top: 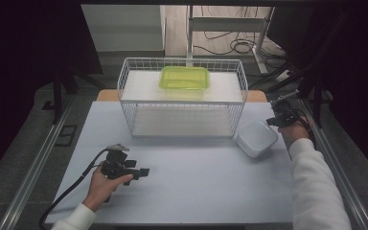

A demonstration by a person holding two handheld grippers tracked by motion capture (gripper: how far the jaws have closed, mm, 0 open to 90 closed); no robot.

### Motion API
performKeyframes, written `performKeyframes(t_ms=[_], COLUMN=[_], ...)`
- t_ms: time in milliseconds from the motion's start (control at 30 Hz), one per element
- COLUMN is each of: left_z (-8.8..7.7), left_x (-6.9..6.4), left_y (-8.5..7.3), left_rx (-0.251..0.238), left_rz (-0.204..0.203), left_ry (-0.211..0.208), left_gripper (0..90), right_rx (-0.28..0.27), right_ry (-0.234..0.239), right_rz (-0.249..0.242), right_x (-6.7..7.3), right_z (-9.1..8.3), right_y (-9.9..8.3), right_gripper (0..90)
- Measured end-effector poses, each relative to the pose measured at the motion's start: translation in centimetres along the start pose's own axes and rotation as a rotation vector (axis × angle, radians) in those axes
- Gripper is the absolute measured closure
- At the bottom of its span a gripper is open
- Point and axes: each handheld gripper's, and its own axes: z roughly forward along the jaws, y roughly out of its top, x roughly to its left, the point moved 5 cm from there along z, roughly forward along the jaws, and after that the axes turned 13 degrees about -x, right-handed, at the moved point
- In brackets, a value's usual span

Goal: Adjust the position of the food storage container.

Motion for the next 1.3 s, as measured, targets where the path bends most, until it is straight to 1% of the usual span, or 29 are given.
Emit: performKeyframes(t_ms=[100,167,267,333,400,533,600,667,733,833,967,1100,1133,1200,1300], left_z=[0.2,0.2,0.2,0.2,0.2,0.2,0.2,0.3,0.4,0.4,0.4,0.5,0.5,0.5,0.6], left_x=[0.0,0.0,0.0,0.0,0.0,0.1,0.1,0.1,0.2,0.2,0.2,0.2,0.2,0.2,0.2], left_y=[0.0,-0.1,-0.1,0.0,0.0,-0.1,-0.1,-0.1,-0.1,-0.1,-0.1,-0.1,-0.1,0.0,0.1], left_rx=[0.004,0.008,0.005,0.006,0.006,0.006,0.008,0.007,0.009,0.01,0.011,0.011,0.011,0.01,0.006], left_rz=[-0.003,-0.006,-0.005,-0.004,-0.005,-0.003,0.0,-0.002,-0.004,-0.005,-0.002,-0.005,-0.005,-0.012,-0.021], left_ry=[-0.003,-0.004,0.0,0.003,0.002,0.001,0.005,0.003,0.003,0.001,0.005,0.001,0.0,-0.003,-0.011], left_gripper=[25.1,25.4,25.5,25.5,25.5,25.5,25.6,25.6,25.6,25.6,25.7,25.7,25.7,25.8,25.9], right_rx=[0.0,-0.003,-0.003,-0.008,-0.016,0.015,0.017,0.025,0.031,0.055,0.051,0.048,0.039,0.036,0.041], right_ry=[0.006,0.029,0.05,0.014,0.005,-0.023,-0.024,-0.019,-0.001,0.017,0.042,0.061,0.061,0.067,0.079], right_rz=[0.001,0.001,-0.013,-0.026,0.0,0.011,0.021,0.014,0.003,-0.018,-0.029,-0.03,-0.026,-0.028,-0.045], right_x=[0.2,0.4,1.0,0.8,0.5,-0.1,-0.2,-0.2,0.1,0.7,1.3,2.2,2.4,2.9,3.6], right_z=[0.0,-0.1,-0.1,0.1,0.2,0.5,0.6,0.7,0.9,1.1,1.1,0.9,0.9,0.7,0.4], right_y=[0.0,0.0,0.1,0.2,0.3,-0.1,-0.2,-0.2,-0.3,-0.5,-0.7,-1.1,-1.1,-1.3,-1.4], right_gripper=[89.4,89.4,89.4,89.4,89.4,89.4,89.4,89.4,89.4,89.4,89.4,89.4,89.4,89.4,89.4])
